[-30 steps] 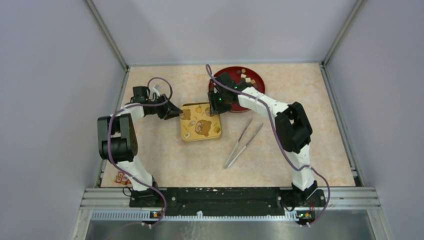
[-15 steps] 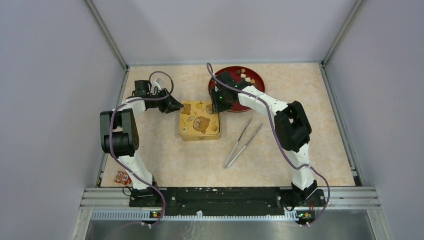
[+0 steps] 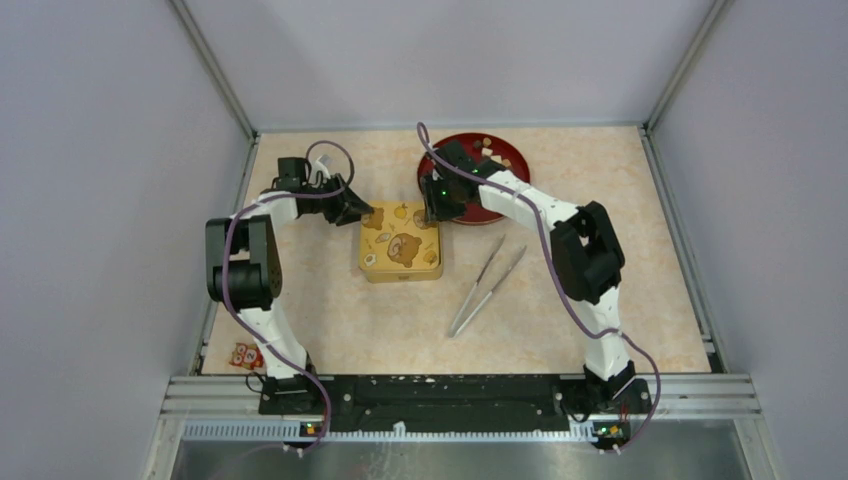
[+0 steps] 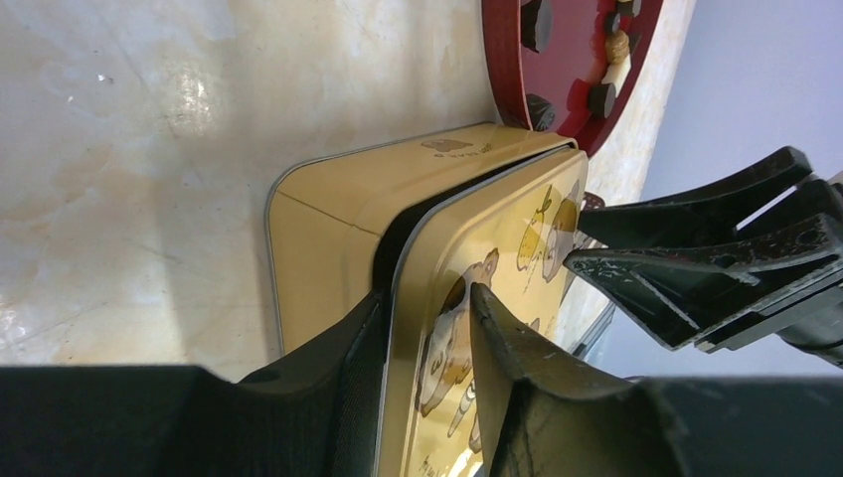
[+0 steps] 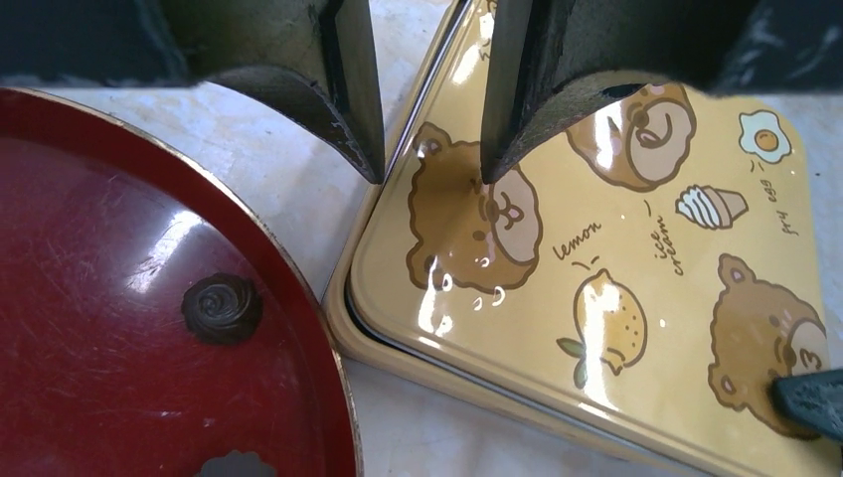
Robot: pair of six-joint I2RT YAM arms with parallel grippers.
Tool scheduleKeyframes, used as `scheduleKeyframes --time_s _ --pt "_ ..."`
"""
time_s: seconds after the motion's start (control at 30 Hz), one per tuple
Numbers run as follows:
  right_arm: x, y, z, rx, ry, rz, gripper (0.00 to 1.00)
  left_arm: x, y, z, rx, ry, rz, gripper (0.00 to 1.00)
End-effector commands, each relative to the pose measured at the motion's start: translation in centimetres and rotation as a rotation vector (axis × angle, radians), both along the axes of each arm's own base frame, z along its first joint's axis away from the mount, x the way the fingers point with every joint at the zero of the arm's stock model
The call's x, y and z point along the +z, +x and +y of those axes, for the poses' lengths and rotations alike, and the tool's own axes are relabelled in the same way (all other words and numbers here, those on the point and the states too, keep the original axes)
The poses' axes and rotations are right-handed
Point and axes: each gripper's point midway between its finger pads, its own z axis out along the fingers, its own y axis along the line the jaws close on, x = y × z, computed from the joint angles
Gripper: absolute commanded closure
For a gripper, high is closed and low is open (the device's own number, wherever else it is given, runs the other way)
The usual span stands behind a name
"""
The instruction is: Pack the chocolate
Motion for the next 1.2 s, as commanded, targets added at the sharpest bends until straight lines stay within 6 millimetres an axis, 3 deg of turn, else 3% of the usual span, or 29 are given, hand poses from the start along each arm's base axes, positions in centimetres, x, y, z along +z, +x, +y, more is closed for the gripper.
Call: scheduleKeyframes --time_s 0.0,0.3,0.7,1.0,1.17 --pt "2.1 2.5 0.8 -0.023 0.062 -0.065 0.6 -0.3 0.4 -0.4 -0.012 0.042 -0.014 0.56" --pt "1.0 2.8 0.2 -0.035 0.051 -0.049 0.6 -0.2 -0.4 -0.8 -0.021 0.062 -0.013 0.43" --pt "1.8 2.9 0.0 -0.044 0.062 -0.066 0.6 0.4 -0.4 0.8 0.012 0.187 -0.031 0.02" --pt "2.3 2.6 -0.1 -0.046 0.073 -0.07 0.59 0.9 -0.4 0.9 -0.001 0.225 -0.049 0.01" --pt "2.9 2.5 -0.3 -0.05 0.075 -0.081 0.59 2.4 -0.3 0.2 -0.025 0.254 -0.107 0.01"
